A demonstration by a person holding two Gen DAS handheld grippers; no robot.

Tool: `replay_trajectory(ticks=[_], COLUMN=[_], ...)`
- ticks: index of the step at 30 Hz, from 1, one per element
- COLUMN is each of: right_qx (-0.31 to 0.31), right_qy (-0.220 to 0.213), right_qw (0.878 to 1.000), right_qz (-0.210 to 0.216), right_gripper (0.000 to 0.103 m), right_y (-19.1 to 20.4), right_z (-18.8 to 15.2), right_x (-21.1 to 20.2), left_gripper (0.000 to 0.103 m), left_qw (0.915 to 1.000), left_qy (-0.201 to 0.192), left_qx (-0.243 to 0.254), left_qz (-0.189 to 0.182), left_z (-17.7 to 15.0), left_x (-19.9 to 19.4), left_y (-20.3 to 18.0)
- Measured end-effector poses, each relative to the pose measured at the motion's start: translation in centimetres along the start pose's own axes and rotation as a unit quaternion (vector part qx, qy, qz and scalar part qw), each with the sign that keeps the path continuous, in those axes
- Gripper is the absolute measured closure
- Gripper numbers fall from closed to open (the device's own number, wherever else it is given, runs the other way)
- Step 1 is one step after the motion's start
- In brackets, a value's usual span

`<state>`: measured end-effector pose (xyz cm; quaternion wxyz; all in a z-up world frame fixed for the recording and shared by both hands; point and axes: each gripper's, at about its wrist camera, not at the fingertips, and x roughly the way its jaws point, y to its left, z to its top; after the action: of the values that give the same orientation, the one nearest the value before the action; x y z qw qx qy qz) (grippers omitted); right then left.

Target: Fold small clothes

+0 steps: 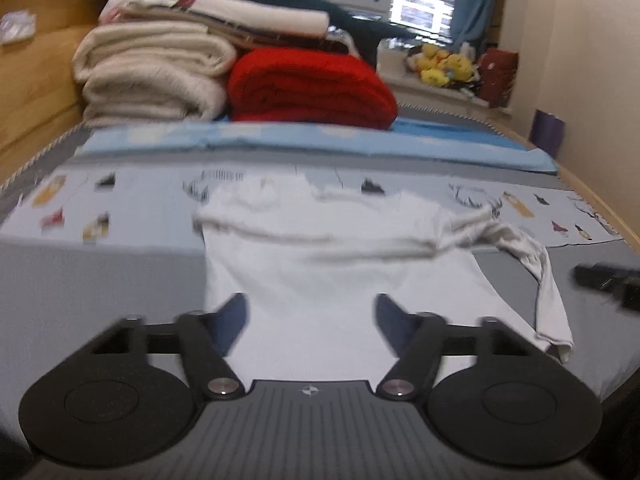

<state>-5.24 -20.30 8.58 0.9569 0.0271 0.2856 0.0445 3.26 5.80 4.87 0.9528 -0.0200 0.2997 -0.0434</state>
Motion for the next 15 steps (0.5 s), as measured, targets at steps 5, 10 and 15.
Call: replay_trajectory(ticks=[5, 10, 15], right_qx=[-0.057, -0.118, -0.139], right_qy=[-0.018, 0.077, 0.185], right_qw=[0.998, 0.990, 0.973], right_qz=[0.006, 0.000, -0.002], right_gripper=[0.058, 0.058, 0.058], right_y=[-3.4, -6.4, -6.8], right_z=[4.5, 4.4, 0.9], right_x=[1.9, 9.0, 14.7], left_gripper=[0.054, 0.060, 0.060], left_qw=[0.9978, 0.9856, 0.9508], left_qy=[0.053, 0.168, 0.304], left_qx=[0.036, 0.015, -0.036], left_qz=[0.016, -0.005, -0.047], left_z=[3.9, 0.7, -3.0], left_x=[5.5, 12.1, 16.5], left_y=[6.9, 12.2, 13.9])
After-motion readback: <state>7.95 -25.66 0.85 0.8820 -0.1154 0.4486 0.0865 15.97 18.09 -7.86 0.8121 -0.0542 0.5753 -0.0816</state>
